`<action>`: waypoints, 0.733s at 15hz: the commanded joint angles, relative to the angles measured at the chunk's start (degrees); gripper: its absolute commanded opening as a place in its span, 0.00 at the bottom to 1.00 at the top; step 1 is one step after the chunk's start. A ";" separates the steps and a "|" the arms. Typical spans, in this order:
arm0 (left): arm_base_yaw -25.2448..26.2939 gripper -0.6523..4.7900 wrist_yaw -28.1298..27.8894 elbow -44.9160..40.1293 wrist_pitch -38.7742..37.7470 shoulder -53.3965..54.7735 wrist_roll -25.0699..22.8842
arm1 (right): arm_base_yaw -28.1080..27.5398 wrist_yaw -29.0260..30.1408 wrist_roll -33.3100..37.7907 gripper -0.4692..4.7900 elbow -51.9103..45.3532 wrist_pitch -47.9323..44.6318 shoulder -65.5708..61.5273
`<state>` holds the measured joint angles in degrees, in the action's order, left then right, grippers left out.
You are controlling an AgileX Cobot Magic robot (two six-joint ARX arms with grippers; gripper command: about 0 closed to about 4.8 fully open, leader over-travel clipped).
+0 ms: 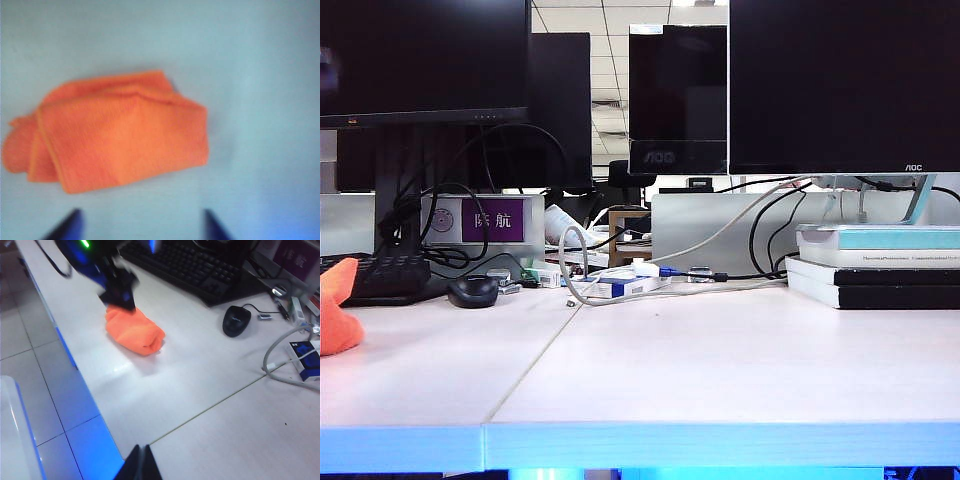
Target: Wipe the table from left to right using the rag.
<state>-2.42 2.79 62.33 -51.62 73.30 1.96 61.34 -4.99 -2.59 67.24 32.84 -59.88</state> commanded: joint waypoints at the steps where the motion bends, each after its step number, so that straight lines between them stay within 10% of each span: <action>1: -0.11 0.65 -0.26 0.20 0.33 4.37 1.70 | 0.11 0.90 0.24 0.09 0.24 -1.16 0.20; 11: -0.11 0.51 -5.40 0.09 10.25 21.44 1.66 | 0.11 1.07 0.24 0.09 0.24 -1.16 0.20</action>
<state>-2.42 -2.20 62.33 -42.13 94.17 3.64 61.36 -4.08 -2.59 67.24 32.84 -59.88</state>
